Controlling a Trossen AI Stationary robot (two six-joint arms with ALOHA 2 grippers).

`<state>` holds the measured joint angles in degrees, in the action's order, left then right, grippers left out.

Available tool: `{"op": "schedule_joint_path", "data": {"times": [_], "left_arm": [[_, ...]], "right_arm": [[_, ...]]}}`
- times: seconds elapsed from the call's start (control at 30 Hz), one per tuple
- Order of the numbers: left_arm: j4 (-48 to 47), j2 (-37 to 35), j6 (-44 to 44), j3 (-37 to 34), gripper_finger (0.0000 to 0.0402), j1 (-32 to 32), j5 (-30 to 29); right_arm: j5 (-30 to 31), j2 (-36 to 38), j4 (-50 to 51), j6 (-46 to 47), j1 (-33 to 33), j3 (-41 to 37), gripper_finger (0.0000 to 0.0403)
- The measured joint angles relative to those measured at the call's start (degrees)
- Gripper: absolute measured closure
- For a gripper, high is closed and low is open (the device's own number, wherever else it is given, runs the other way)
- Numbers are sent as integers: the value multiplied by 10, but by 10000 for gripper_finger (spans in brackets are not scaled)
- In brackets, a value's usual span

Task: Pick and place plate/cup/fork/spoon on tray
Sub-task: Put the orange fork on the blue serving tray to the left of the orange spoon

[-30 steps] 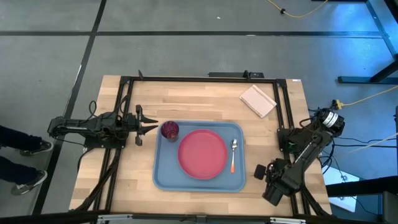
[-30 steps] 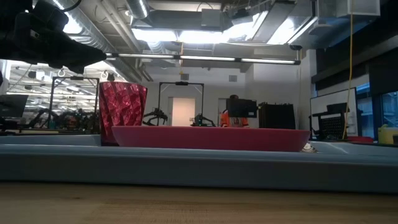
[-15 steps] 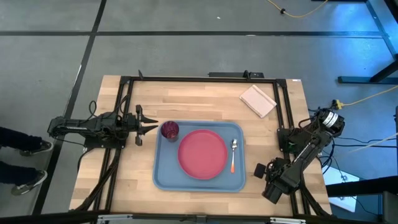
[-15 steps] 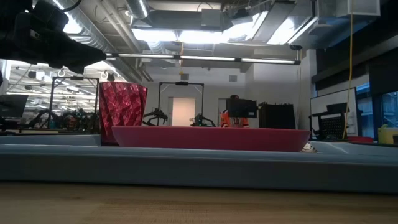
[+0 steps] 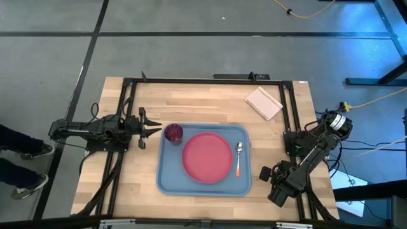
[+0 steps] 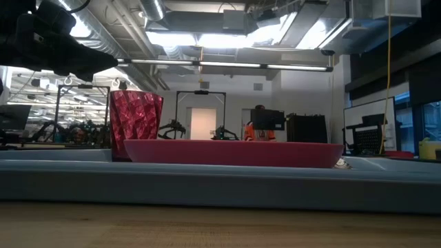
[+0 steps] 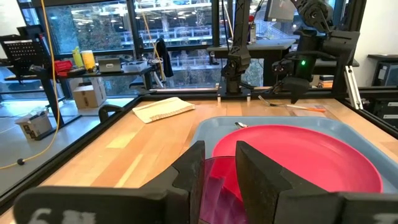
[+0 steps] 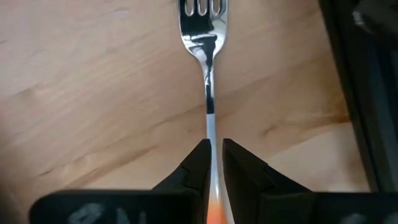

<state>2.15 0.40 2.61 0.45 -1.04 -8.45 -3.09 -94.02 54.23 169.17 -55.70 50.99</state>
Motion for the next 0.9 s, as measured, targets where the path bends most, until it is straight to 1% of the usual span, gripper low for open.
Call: {"op": "schedule_joint_path", "data": {"times": [0.4, 0.63, 0.7, 0.8, 0.9], "left_arm": [[0, 0, 0, 0, 319, 0, 0], [0, 0, 0, 0, 319, 0, 0], [0, 0, 0, 0, 319, 0, 0], [0, 0, 0, 0, 319, 0, 0], [0, 0, 0, 0, 319, 0, 0]], "right_arm": [[8, 2, -54, -9, 1, -42, 356], [6, 2, -58, -28, 5, -46, 357], [4, 2, -57, -34, 10, -46, 364], [0, 2, -56, -45, 19, -46, 388], [-4, 4, -53, -48, 28, -46, 393]]}}
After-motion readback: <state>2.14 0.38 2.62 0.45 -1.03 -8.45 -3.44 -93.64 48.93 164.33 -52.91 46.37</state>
